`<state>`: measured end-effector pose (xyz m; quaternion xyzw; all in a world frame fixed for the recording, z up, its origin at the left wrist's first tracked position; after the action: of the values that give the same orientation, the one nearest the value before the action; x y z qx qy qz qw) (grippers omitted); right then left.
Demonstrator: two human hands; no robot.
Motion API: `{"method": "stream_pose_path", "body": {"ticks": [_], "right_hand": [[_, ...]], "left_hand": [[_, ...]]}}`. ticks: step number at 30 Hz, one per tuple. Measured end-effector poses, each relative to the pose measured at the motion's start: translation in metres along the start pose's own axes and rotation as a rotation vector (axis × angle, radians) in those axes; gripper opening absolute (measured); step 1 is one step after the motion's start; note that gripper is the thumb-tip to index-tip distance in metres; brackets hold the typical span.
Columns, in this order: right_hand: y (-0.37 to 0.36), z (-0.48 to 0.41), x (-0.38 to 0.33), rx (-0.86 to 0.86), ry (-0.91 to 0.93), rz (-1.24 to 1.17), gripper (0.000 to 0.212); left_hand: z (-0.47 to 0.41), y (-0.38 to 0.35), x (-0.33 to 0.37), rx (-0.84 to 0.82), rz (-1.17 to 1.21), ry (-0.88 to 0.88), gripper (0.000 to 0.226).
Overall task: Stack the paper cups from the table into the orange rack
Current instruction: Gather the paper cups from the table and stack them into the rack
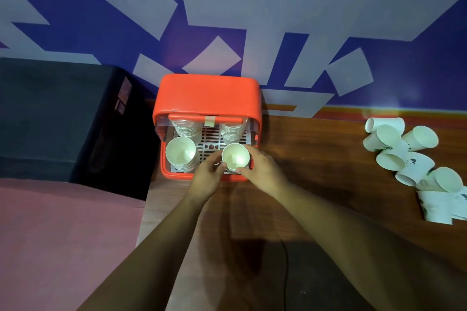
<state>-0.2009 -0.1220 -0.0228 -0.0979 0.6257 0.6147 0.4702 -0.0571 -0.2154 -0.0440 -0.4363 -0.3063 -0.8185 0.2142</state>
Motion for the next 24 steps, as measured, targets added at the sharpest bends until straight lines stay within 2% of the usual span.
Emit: {"method": "stream_pose_path", "body": {"ticks": [8,16,20,24], "right_hand": [[-0.011,-0.017,-0.002,-0.006,-0.047,-0.041,0.059],[0.035,0.02,0.013,0.061,-0.077,-0.019,0.046],[0.087,0.062,0.06,0.097,-0.147,0.049,0.052],[0.154,0.102,0.116,0.107,-0.275,0.159,0.056]], "left_hand": [[-0.018,-0.001,-0.004,0.119,-0.002,0.039,0.045],[0.035,-0.011,0.019,0.24,0.033,0.111,0.023],[0.058,-0.046,0.033,0.157,-0.028,0.104,0.009],[0.052,-0.103,0.074,0.007,-0.156,0.029,0.01]]}}
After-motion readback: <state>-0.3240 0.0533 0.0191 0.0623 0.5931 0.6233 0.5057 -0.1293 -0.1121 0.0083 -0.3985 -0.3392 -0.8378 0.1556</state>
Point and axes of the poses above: each hand's wrist, its own z-axis away from the middle knuckle, its own y-axis out of the back of the hand, x = y × z, the point moved 5 cm from there along -z, towards the middle knuckle, and after that the axes turned 5 degrees about y, right-handed, at the moved point
